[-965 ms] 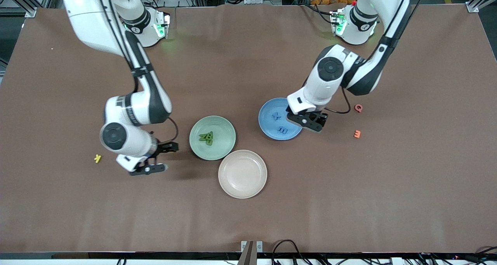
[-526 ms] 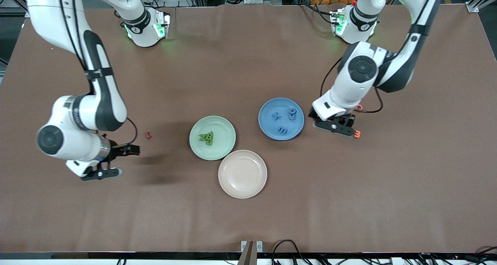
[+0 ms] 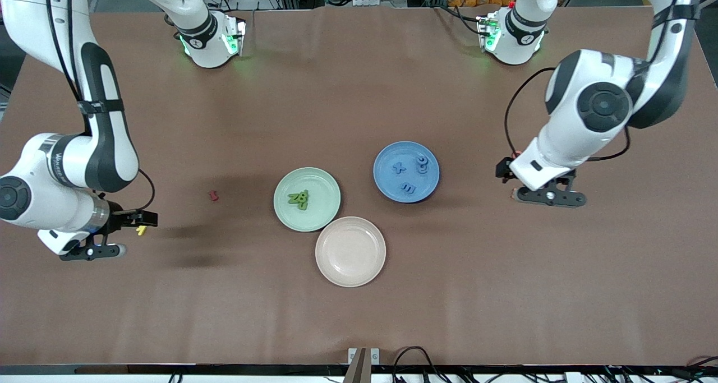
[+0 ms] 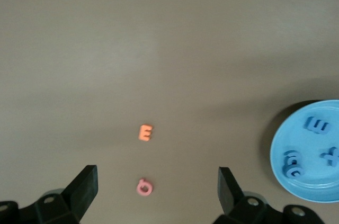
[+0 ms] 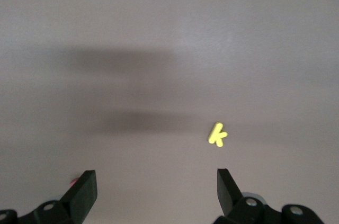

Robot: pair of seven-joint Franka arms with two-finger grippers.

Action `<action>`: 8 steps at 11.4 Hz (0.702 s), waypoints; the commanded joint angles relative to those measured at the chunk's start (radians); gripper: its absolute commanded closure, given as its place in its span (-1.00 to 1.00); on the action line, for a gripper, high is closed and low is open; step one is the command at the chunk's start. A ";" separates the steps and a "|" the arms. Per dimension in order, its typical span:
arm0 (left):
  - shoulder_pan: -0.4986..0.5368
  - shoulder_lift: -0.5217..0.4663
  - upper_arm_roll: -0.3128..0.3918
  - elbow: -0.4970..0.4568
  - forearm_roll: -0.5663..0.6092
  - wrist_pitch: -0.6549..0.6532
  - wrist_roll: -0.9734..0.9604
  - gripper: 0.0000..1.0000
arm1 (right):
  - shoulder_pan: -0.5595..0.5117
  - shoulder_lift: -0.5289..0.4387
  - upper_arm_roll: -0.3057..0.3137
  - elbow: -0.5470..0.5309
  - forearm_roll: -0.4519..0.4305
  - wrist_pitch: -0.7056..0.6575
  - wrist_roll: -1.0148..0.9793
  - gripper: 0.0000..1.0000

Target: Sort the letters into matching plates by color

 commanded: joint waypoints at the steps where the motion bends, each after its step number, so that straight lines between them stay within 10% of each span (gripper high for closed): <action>1: 0.033 -0.032 0.029 0.107 0.002 -0.153 0.018 -1.00 | -0.014 -0.090 0.003 -0.011 -0.047 -0.023 0.008 -1.00; 8: 0.048 -0.130 0.101 0.221 -0.070 -0.267 0.029 -1.00 | -0.012 -0.273 -0.002 0.080 -0.106 -0.432 0.184 -1.00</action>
